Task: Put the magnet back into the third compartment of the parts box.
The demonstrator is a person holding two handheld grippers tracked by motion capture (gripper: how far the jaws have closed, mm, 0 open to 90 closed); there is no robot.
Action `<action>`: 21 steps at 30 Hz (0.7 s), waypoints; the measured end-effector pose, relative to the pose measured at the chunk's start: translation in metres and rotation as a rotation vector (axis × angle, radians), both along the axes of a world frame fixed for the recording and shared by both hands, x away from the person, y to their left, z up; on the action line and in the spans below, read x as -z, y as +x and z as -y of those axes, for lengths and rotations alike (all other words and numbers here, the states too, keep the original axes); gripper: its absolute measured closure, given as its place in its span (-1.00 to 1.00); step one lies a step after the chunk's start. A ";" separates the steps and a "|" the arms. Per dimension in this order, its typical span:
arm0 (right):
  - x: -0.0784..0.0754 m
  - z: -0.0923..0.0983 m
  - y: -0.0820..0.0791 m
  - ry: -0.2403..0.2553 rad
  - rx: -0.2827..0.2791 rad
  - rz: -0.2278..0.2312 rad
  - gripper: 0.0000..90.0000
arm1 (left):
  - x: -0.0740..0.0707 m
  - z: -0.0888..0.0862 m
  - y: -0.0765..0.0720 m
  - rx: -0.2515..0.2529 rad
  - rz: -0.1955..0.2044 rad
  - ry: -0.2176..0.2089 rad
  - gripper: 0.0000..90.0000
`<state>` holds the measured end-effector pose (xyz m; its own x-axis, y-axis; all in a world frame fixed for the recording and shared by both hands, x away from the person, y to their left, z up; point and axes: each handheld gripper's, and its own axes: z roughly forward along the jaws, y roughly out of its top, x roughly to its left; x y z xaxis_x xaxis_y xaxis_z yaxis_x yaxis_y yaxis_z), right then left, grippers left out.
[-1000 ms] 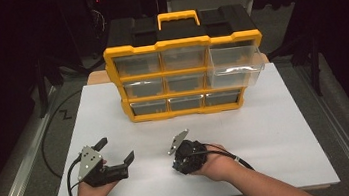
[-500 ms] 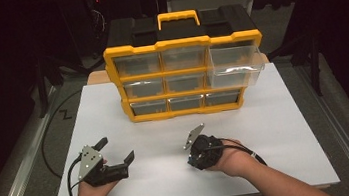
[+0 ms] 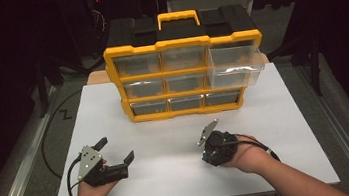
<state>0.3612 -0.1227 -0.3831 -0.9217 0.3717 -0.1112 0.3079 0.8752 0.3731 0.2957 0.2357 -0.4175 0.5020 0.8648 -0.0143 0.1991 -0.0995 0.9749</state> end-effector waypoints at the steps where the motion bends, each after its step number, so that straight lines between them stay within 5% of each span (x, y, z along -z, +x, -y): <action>1: -0.002 0.002 0.000 -0.004 0.000 0.006 0.44 | 0.000 0.000 0.000 0.000 0.000 0.000 -0.98; 21: -0.023 0.020 0.001 -0.082 -0.004 0.012 0.44 | 0.000 0.000 -0.001 0.003 0.000 0.003 -0.98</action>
<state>0.3623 -0.1431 -0.3604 -0.9215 0.3573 -0.1524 0.3002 0.9041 0.3041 0.2951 0.2353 -0.4173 0.5050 0.8631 -0.0116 0.1985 -0.1031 0.9747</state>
